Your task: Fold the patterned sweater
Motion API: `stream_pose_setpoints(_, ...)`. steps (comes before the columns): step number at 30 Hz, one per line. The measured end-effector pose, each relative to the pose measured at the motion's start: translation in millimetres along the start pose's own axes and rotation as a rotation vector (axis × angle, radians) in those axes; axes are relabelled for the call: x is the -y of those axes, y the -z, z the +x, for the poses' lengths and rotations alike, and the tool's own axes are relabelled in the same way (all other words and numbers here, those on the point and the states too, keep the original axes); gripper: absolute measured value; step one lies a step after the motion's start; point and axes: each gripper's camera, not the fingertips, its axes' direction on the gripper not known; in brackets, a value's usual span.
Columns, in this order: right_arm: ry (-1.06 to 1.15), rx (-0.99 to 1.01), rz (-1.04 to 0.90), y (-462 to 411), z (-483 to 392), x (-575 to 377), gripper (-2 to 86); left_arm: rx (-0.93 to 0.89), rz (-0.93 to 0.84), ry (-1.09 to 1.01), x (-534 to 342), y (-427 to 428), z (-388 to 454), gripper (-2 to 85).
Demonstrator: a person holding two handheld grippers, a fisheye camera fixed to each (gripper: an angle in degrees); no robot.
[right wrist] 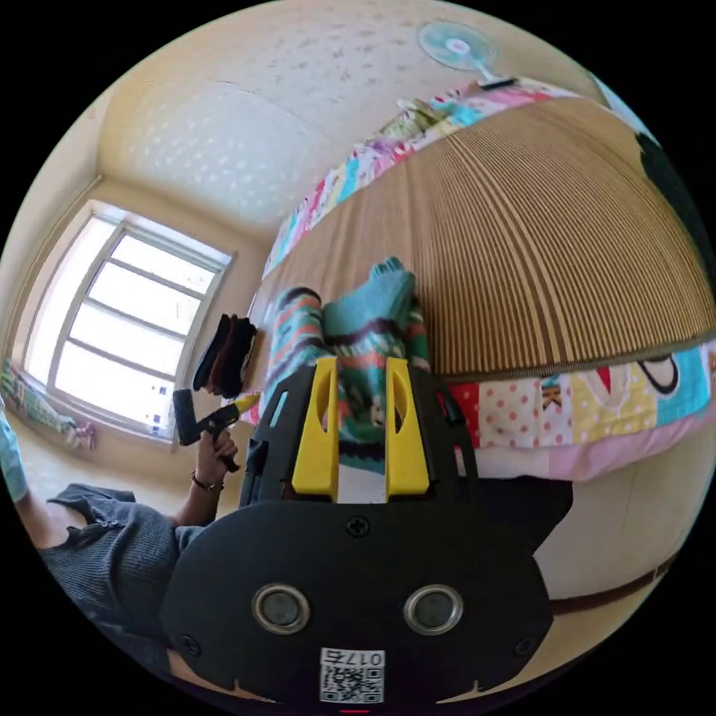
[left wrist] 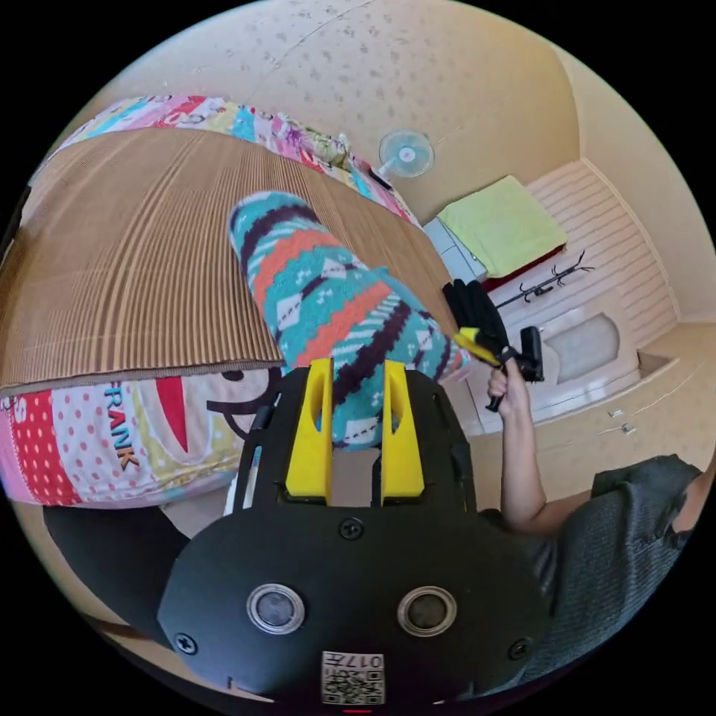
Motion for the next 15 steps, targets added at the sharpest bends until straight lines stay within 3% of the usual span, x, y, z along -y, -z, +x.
stream_pose_setpoints(3, 0.097, 0.068, -0.195, -47.8, -17.2, 41.9, 13.2, 0.050, 0.003, -0.032, 4.0, -13.3, 6.2, 10.3)
stream_pose_setpoints(8, 0.180, -0.070, -0.659, -166.5, -26.5, 82.4, 16.2, 0.083, -0.044, -0.040, 15.5, -8.4, 6.5, 10.6)
stream_pose_setpoints(10, 0.259, -0.086, -0.664, -163.1, -43.6, 87.1, 13.2, 0.111, -0.123, -0.052, 22.7, -5.4, 6.8, 10.9)
stream_pose_setpoints(14, 0.450, 0.095, -0.410, -73.2, -95.8, 69.4, 5.6, 0.012, -0.360, -0.094, 35.0, -1.8, -4.9, 10.5)
stream_pose_setpoints(15, 0.478, 0.064, -0.339, -45.9, -105.5, 53.2, 4.8, -0.013, -0.387, -0.078, 35.5, 2.0, -12.5, 10.4)
